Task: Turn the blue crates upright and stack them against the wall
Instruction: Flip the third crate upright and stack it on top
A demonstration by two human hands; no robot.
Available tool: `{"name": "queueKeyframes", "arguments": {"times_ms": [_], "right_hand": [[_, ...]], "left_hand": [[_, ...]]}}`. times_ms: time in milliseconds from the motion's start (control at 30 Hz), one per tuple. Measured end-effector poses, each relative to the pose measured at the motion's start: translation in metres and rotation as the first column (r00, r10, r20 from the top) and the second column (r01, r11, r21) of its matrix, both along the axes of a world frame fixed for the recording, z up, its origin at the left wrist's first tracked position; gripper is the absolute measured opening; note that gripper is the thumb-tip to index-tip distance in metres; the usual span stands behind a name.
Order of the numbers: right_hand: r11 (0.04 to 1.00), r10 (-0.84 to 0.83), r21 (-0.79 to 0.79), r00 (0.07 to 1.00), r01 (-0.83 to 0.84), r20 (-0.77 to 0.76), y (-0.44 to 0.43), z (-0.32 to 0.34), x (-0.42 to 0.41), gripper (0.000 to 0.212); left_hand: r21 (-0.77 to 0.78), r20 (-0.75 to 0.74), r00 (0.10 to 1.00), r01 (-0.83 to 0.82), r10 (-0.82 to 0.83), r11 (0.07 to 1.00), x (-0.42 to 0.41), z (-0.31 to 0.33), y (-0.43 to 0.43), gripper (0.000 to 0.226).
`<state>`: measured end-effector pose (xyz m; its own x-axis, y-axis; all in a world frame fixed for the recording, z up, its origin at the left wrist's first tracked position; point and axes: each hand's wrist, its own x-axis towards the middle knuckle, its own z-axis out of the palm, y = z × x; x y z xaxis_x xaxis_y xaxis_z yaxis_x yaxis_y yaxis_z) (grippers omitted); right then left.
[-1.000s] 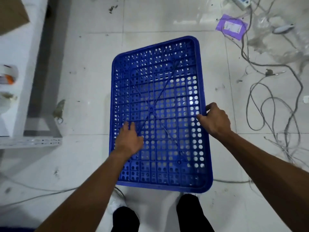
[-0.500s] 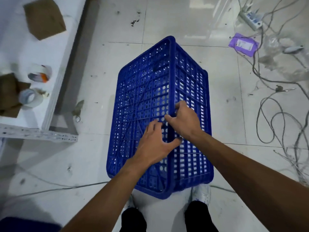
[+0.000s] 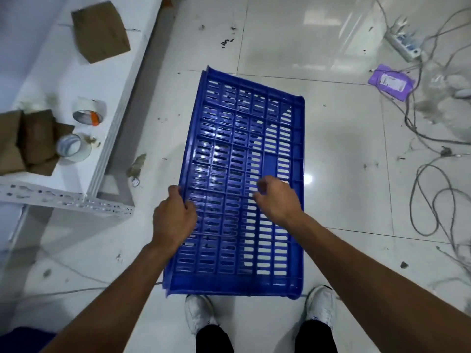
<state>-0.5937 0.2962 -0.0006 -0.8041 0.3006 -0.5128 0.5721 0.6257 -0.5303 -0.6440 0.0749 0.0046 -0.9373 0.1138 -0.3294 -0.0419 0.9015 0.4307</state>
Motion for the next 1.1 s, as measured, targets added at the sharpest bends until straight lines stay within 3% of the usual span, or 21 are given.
{"name": "queueKeyframes", "arguments": {"times_ms": [200, 300, 433, 567, 1100], "right_hand": [[0.99, -0.031, 0.139, 0.999, 0.026, 0.036, 0.014, -0.039, 0.019, 0.036], [0.972, -0.133, 0.196, 0.991, 0.129, 0.009, 0.021, -0.046, 0.027, 0.041], [0.949, -0.315, 0.019, 0.946, 0.314, 0.082, 0.033, -0.055, 0.03, 0.063], [0.873, -0.425, -0.191, 0.892, 0.449, 0.156, 0.054, -0.052, 0.033, 0.047], [0.889, -0.454, 0.011, 0.875, 0.459, 0.168, 0.182, -0.045, 0.093, 0.05]], "left_hand": [[-0.09, 0.115, 0.992, -0.039, 0.049, 0.995, -0.031, -0.021, -0.047, 0.031], [-0.103, 0.145, 0.989, -0.026, 0.041, 0.994, -0.035, -0.03, -0.054, 0.033], [-0.101, 0.176, 0.983, -0.025, 0.042, 0.995, -0.037, -0.036, -0.048, 0.032], [-0.121, 0.186, 0.983, 0.031, -0.008, 0.992, -0.031, -0.037, -0.029, 0.034], [-0.032, 0.27, 0.96, 0.09, -0.078, 0.995, 0.052, -0.066, 0.09, 0.028]]}}
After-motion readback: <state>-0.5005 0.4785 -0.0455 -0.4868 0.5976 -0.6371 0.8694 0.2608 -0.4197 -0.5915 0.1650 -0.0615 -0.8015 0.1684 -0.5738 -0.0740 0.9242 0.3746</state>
